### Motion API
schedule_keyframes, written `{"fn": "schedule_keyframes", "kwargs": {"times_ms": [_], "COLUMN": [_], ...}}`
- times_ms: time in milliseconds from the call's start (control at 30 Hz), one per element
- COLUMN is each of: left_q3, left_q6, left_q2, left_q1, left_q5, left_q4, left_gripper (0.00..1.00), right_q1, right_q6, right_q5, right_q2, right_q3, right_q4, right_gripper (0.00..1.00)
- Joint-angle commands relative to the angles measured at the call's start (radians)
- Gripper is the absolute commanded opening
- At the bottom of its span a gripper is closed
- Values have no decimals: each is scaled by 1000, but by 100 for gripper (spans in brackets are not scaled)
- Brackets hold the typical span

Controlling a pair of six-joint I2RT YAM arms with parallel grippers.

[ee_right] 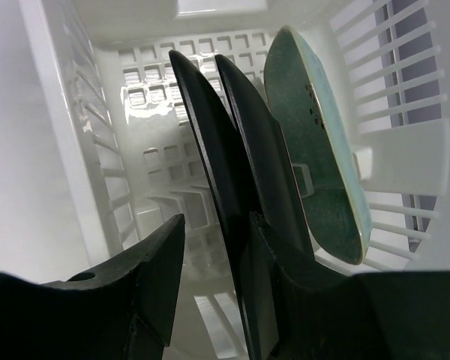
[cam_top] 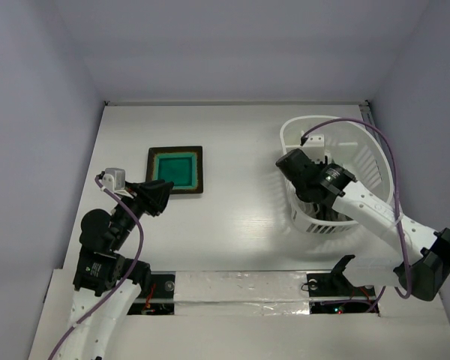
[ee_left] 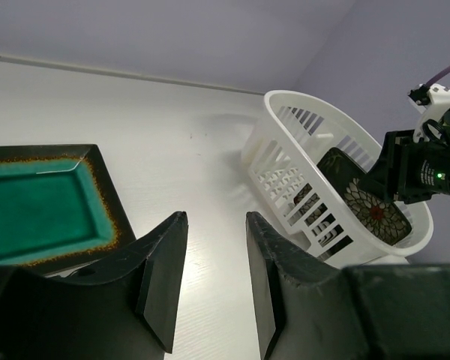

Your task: Unload the plates from the dish rack

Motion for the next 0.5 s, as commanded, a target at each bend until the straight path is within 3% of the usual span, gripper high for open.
{"fn": "schedule_keyframes", "kwargs": {"times_ms": [0, 267, 467], "left_q3": [5, 8, 11], "left_q6": [2, 4, 7], "left_q2": [-17, -34, -63], "left_q1": [-2, -12, -12], "left_q5": [8, 1, -9], "left_q4": [40, 37, 34], "left_gripper": [34, 36, 37], "right_q1": [-12, -21, -21], "right_q6": [19, 4, -1], "right_q5": [-24, -15, 14], "right_q2": [20, 88, 160], "right_q3": [44, 92, 170], "right_q4": [-30, -73, -147], "right_gripper": [44, 34, 34]}}
